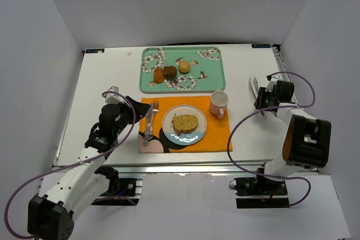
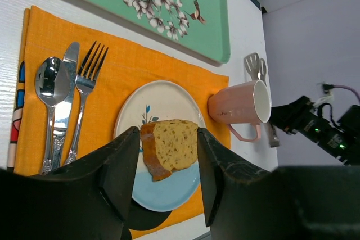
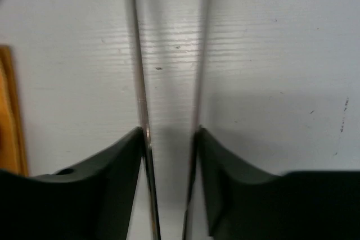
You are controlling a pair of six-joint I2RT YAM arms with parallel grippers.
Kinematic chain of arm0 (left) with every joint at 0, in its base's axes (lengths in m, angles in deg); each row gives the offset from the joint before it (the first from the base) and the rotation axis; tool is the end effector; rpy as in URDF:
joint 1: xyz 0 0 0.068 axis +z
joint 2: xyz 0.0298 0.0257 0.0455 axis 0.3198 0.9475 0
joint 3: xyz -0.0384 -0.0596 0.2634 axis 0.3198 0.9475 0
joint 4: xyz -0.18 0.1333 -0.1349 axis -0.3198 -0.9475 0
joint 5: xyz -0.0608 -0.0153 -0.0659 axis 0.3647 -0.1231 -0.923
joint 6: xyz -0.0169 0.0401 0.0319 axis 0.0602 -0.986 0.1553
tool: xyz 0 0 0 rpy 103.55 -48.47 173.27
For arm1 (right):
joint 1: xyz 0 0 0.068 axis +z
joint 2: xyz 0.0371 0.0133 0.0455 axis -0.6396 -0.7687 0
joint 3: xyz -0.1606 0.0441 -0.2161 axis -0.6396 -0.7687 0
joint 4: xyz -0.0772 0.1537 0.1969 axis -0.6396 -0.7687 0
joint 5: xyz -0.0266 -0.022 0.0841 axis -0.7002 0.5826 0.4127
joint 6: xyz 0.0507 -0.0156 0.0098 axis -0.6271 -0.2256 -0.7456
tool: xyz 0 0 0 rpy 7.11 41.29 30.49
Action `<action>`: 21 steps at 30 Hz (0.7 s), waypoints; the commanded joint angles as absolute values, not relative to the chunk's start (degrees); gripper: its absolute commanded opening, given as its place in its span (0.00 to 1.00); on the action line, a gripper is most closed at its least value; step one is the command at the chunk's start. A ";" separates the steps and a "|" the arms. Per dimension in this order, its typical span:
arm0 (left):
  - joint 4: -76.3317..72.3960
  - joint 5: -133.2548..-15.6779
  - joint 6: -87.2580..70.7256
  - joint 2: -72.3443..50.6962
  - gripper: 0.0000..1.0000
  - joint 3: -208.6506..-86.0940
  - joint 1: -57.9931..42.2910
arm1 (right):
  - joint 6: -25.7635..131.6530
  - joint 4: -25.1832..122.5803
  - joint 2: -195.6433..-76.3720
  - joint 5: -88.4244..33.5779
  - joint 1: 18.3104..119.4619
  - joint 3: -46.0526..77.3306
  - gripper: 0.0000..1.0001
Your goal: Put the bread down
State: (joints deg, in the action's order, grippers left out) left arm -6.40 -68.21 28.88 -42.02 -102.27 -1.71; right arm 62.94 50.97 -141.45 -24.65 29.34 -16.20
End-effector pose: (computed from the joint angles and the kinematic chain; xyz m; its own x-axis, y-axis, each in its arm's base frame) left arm 0.1739 -0.0659 0.2462 -0.4907 -0.6190 -0.6132 0.0150 0.6977 -0.7163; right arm 0.3029 -0.0492 0.1833 -0.6473 0.0637 -0.7596 0.0080 0.9970 0.0768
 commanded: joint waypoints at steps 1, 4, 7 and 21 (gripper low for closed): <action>-4.51 -68.67 29.63 -42.72 0.55 -102.19 -1.83 | 64.33 46.78 -146.06 -28.81 29.12 -11.49 0.53; -4.42 -68.75 30.34 -42.73 0.59 -101.57 -1.92 | 64.51 43.42 -148.96 -29.96 29.12 -8.50 0.63; -4.51 -68.93 30.16 -41.94 0.60 -101.92 -1.92 | 65.64 43.23 -149.06 -29.53 29.04 -8.23 0.71; -4.42 -68.49 28.58 -38.95 0.61 -103.68 -1.92 | 73.82 47.63 -131.30 -23.00 32.71 -6.22 0.89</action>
